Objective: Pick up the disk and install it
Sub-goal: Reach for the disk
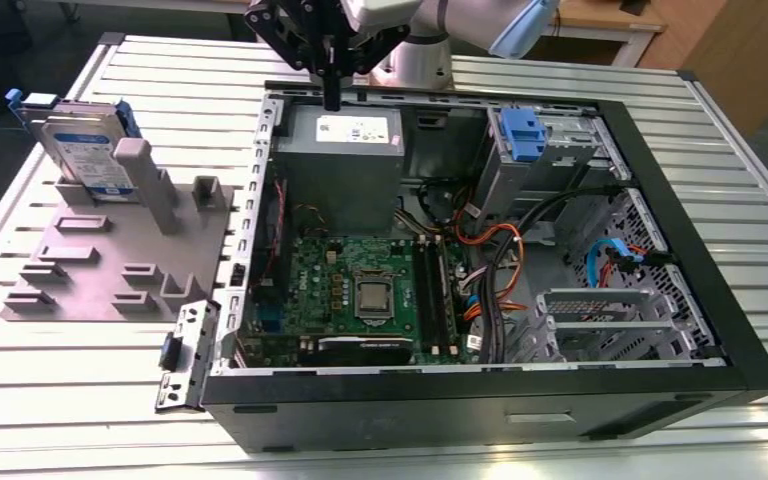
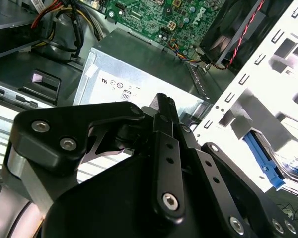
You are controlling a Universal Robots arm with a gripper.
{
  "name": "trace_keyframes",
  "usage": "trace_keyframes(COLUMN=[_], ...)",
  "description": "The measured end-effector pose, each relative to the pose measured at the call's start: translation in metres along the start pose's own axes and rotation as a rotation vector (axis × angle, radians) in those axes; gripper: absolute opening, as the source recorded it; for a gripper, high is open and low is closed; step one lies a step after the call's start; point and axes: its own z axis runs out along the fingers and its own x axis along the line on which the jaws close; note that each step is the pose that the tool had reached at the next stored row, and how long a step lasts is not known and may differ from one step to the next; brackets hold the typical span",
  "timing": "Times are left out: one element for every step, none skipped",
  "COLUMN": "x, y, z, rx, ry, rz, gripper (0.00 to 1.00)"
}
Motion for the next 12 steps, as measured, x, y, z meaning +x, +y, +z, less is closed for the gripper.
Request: trace_keyframes(x=[0.0002,0.0004,0.0006,0.0010,0.0015,0.0021,0.0029,0.0039,0.0048,0.0055,0.0063,0.0071], y=[0.0000,0.0000,0.0000,-0.0001,-0.0001,-0.0002,-0.0002,-0.0003,-0.0003,-0.0002,-0.0001,0.0000], z=[0.0000,0.0000,0.0000,0.0000,0.0001,0.0001,0.0001,0.0001,0.0002,0.0002,0.0002,0.0002], rx=[0.0000,0.0000,0.0000,-0.0001,0.0000,-0.0001,0.0001,0.0001,-0.0001,0.0000,0.0000,0.0000], ry=[0.0000,0.0000,0.0000,0.0000,-0.0001,-0.0001,0.0000,0.0000,-0.0001,-0.0001,0.0000,0.0000], rz=[0.000,0.000,0.000,0.000,0.000,0.000,0.000,0.000,0.000,0.000,0.000,0.000], gripper=[0.11,0.11,0.11,0.11,0.11,0.11,0.11,0.11,0.11,0.11,0.11,0.11])
